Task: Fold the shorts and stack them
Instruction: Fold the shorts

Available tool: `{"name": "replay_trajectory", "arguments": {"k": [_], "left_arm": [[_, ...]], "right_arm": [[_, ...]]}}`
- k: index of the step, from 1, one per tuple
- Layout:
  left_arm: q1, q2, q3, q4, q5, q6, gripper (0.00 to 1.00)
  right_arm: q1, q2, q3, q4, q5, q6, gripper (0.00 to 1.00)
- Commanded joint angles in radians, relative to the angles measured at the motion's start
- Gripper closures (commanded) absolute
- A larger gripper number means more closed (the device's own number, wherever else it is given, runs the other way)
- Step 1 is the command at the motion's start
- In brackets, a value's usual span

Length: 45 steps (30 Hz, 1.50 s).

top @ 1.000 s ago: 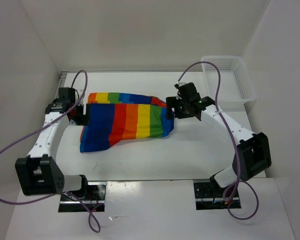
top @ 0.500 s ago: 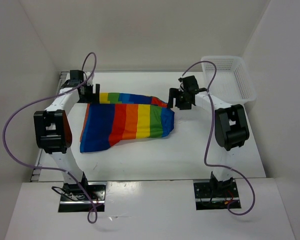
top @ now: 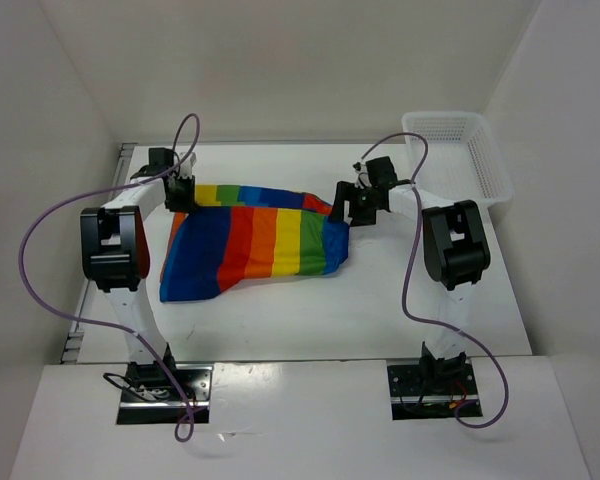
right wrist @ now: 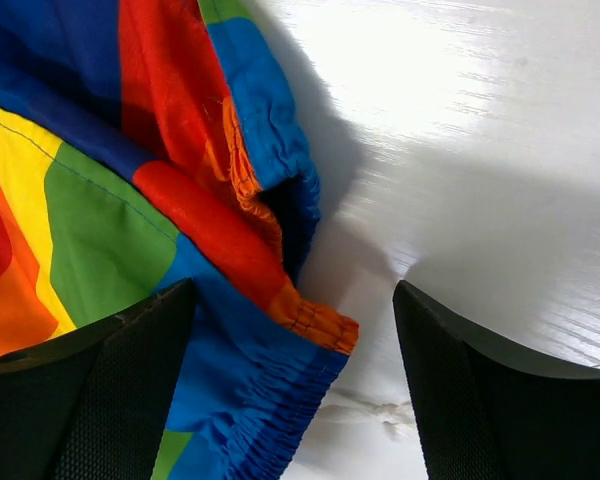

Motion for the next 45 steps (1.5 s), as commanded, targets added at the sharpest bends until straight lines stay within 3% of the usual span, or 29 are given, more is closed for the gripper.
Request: {"name": "replay_trajectory", "arguments": {"k": [1,4,7,8,11,14,22,25,28,30,34,38,43,45], "left_arm": [[-0.002,0.011,0.068,0.062,0.074,0.003,0.72],[-0.002,0.001,0.069,0.062,0.074,0.003,0.9],[-0.002,-0.024,0.049,0.071,0.065,0.003,1.0],[-0.002,-0.024,0.049,0.071,0.065,0.003,1.0],[-0.002,-0.049,0.049,0.059,0.065,0.003,1.0],[-0.002,-0.072,0.058,0.022,0.065,0.003,1.0],[-0.012,-0.254,0.176,-0.148,-0.095,0.003,1.0],[-0.012,-0.266,0.251,-0.22,-0.095,0.003,1.0],[-0.012,-0.242,0.354,-0.23,-0.064,0.003,1.0],[-0.012,-0.176,0.412,-0.19,-0.053,0.003,1.0],[-0.012,-0.014,0.511,-0.153,-0.078,0.003,1.0],[-0.012,0.143,0.617,-0.186,-0.092,0.003,1.0],[-0.002,0.182,0.629,-0.198,-0.128,0.003,1.0],[-0.002,0.191,0.616,-0.197,-0.151,0.003,1.0]], "right_arm": [[-0.012,0.009,0.031,0.035,-0.047,0.001,0.16],[-0.012,0.02,0.04,0.009,-0.061,0.001,0.25],[-0.012,-0.012,0.017,-0.002,-0.061,-0.009,0.38],[-0.012,-0.021,0.004,0.007,-0.061,-0.009,0.53],[-0.012,-0.034,0.004,-0.021,-0.088,-0.028,0.83],[-0.021,-0.034,0.013,-0.046,-0.099,-0.04,1.0],[-0.041,-0.271,-0.009,-0.157,-0.047,-0.077,1.0],[-0.041,-0.357,0.002,-0.184,-0.059,-0.088,1.0],[-0.041,-0.345,0.074,-0.195,-0.08,-0.088,1.0],[-0.041,-0.298,0.14,-0.178,-0.1,-0.079,1.0],[-0.041,-0.035,0.29,-0.16,-0.1,-0.056,1.0],[-0.032,0.177,0.544,-0.209,-0.123,-0.056,1.0],[-0.022,0.322,0.758,-0.259,-0.024,-0.026,0.99],[-0.022,0.382,0.85,-0.292,0.007,-0.026,0.83]]}}
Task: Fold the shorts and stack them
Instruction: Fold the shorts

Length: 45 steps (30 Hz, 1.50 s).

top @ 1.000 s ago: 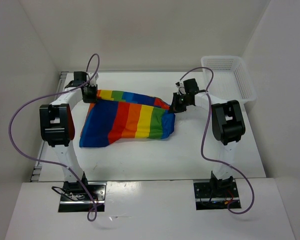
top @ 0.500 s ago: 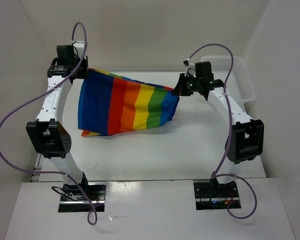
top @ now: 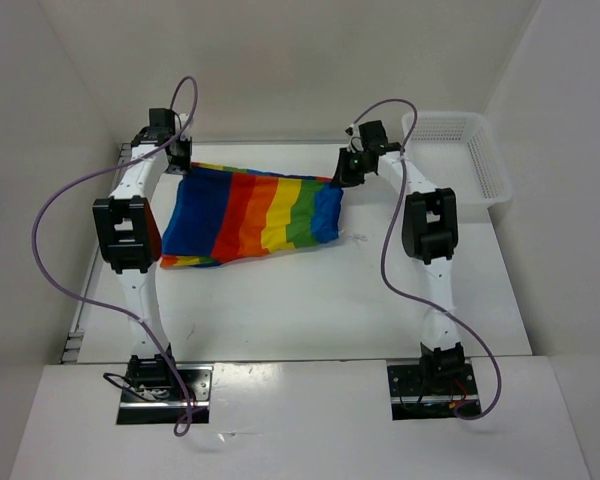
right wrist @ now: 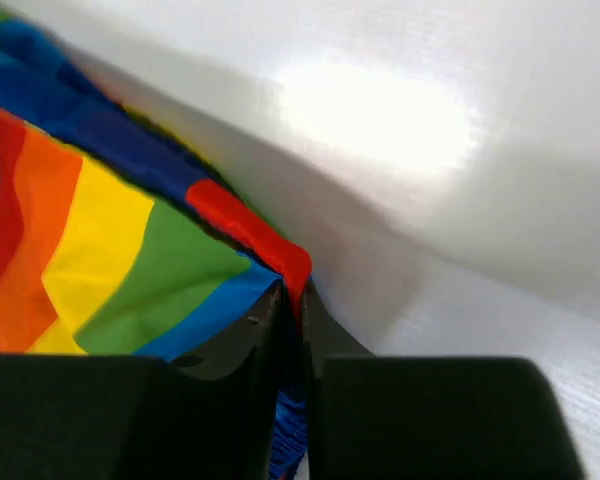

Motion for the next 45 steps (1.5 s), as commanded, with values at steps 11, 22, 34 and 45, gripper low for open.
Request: {"name": "replay_trajectory", "arguments": {"k": [11,22,34,45], "left_arm": [[0.012,-0.038,-0.009,0.014,-0.185,0.004,0.27],[-0.048,-0.33,-0.505,-0.012,-0.101,0.004,0.23],[-0.048,-0.281,-0.788,0.106,-0.234,0.004,0.23],[-0.048,-0.46,-0.778,-0.032,-0.047,0.004,0.23]], "right_arm": [[0.03,-0.035,0.244,-0.106,0.26,0.039,0.15],[0.309,-0.556,-0.563,0.19,0.454,0.192,0.97],[0.225,-0.345,-0.705,0.288,0.313,0.342,1.0],[0.202,-0.69,-0.798,0.176,0.489,0.387,0.56]]}}
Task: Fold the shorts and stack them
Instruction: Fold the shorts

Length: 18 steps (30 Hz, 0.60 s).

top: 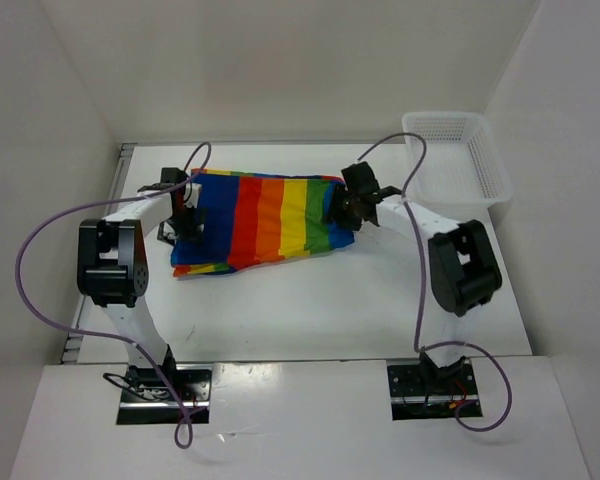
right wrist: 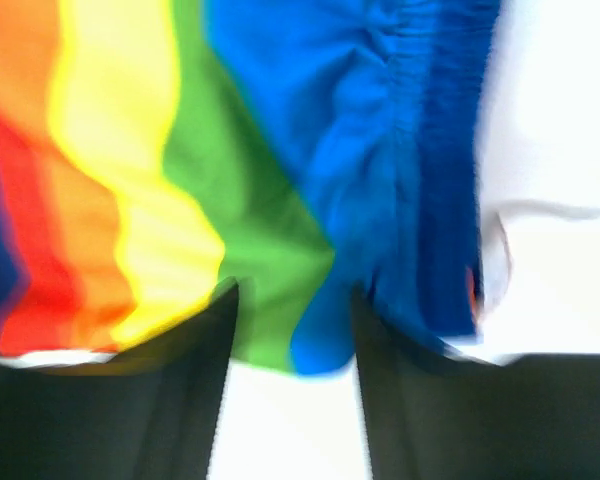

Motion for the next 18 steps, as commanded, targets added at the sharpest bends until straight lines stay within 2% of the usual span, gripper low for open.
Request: {"name": "replay_trajectory", "arguments": {"k": [1,3,5,9,18], "left_arm": [[0.005,-0.106,0.006,-0.094,0.08,0.004,0.23],[0.005,-0.134,0.006,-0.118,0.091,0.004,0.23],[0.005,-0.146,0.016,-0.129,0.091,0.004,0.23],[0.005,-0.146,-0.022,-0.128,0.069,0.004,0.22],[0.005,-0.117,-0.054,-0.099,0.057,0.004,0.22]], "right_arm": [[-0.008,-0.225,-0.037,-0.083,0.14,0.058,0.41],[-0.008,-0.272,-0.105,-0.083,0.14,0.127,0.34],[-0.018,-0.298,-0.174,-0.083,0.126,0.189,0.21],[-0.031,-0.279,-0.241,-0.045,0.123,0.264,0.1],[-0.065,-0.125,-0.284,0.177,-0.018,0.384,0.09]]}}
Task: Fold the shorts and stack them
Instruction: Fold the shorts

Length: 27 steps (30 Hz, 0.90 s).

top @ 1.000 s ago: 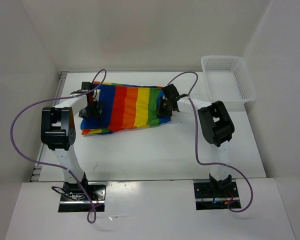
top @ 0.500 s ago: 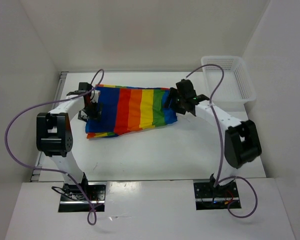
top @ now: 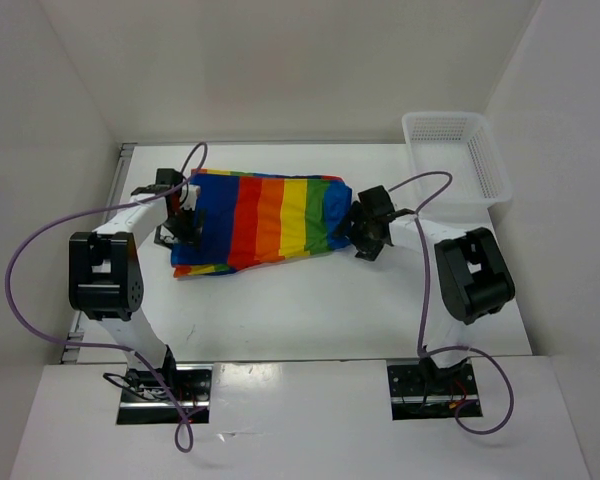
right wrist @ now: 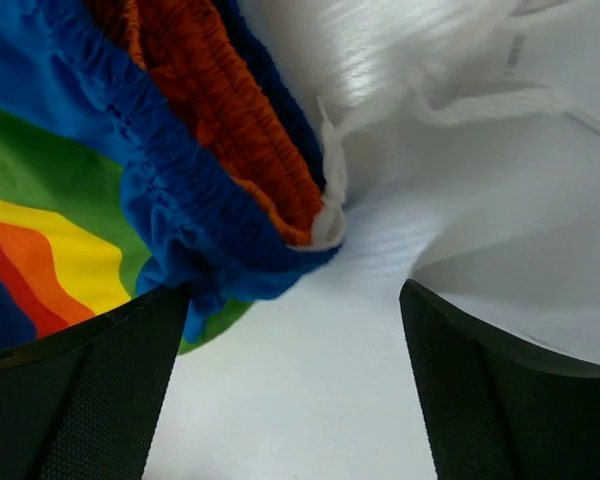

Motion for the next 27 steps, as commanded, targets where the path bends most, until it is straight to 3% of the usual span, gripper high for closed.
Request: {"name": "replay_trajectory", "arguments": {"k": [1,5,11,15,16,19,22,27], "left_arm": [[0.005,0.009,-0.009,0.013,0.002,0.004,0.22],[0.005,0.0,-0.046,0.022,-0.038,0.004,0.21],[0.005,0.0,-0.055,0.04,-0.047,0.004,0.21],[0.005,0.009,-0.055,0.066,-0.069,0.004,0.19],[0.005,0.018,-0.055,0.088,-0.093,0.004,0.19],[0.005,0.018,-0.002,0.112,-0.092,0.004,0.16],[0.005,0.029,0.078,0.113,-0.043,0.004,0.13],[-0.041,0.139,0.157,0.103,0.016,0.004,0.12]], "right_arm": [[-0.002,0.051,0.001,0.146,-0.081,0.066,0.12],[-0.011,0.117,0.001,0.137,-0.113,0.066,0.31],[-0.045,0.129,-0.023,0.177,-0.069,0.055,0.41],[-0.045,0.161,0.021,0.157,-0.069,0.021,0.56],[-0.054,0.184,0.033,0.119,-0.069,0.021,0.7],[-0.074,0.194,0.052,0.082,-0.045,0.0,0.92],[-0.097,0.159,0.043,0.054,0.017,-0.011,1.0],[-0.097,-0.005,0.078,-0.055,0.181,-0.118,1.0]]}}
